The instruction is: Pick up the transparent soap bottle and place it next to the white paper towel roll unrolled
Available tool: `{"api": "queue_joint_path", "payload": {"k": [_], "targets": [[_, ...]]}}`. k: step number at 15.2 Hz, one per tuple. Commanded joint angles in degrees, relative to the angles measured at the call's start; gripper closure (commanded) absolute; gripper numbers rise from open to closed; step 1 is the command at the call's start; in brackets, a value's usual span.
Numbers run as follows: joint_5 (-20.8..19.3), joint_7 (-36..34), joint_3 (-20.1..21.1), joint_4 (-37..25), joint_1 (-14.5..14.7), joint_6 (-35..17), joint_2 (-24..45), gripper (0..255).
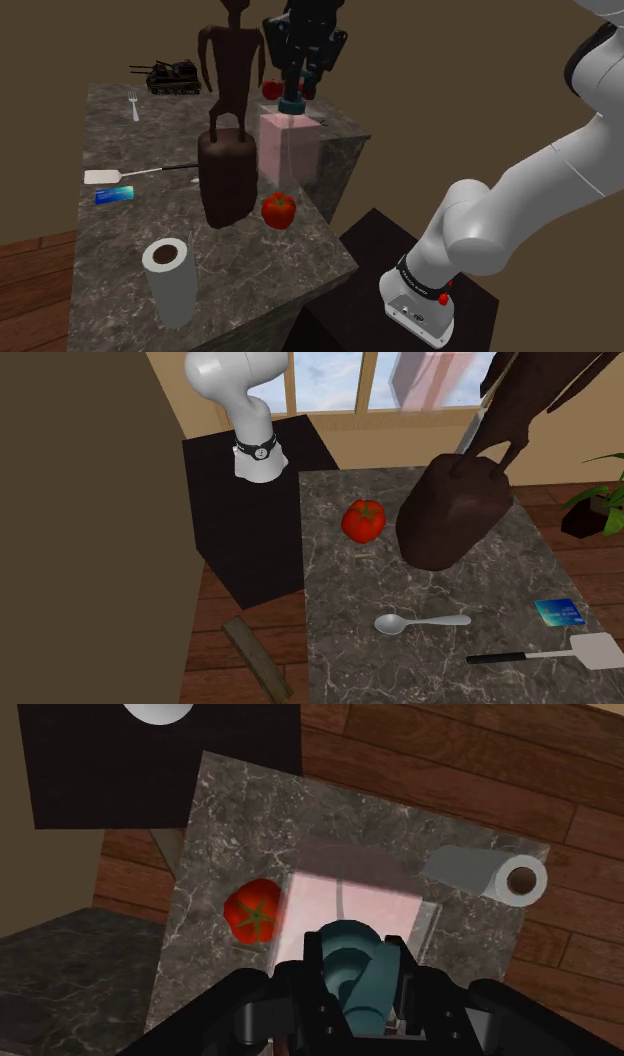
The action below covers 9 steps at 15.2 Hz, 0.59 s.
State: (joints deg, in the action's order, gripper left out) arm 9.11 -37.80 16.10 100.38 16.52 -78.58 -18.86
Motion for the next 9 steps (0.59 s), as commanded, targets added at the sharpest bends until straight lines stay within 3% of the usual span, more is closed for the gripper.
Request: {"api": "queue_joint_path", "payload": {"k": [1,5,9], "targets": [[1.1,-3.19,2.04,0.66,1.1,-0.22,-0.9,255],[2.92,-8.74,5.77,0.89,2.92,-0.49,-1.75,255],[3.31,-8.68,6.07,4.11,3.15,-2.8,-2.75,255]]}}
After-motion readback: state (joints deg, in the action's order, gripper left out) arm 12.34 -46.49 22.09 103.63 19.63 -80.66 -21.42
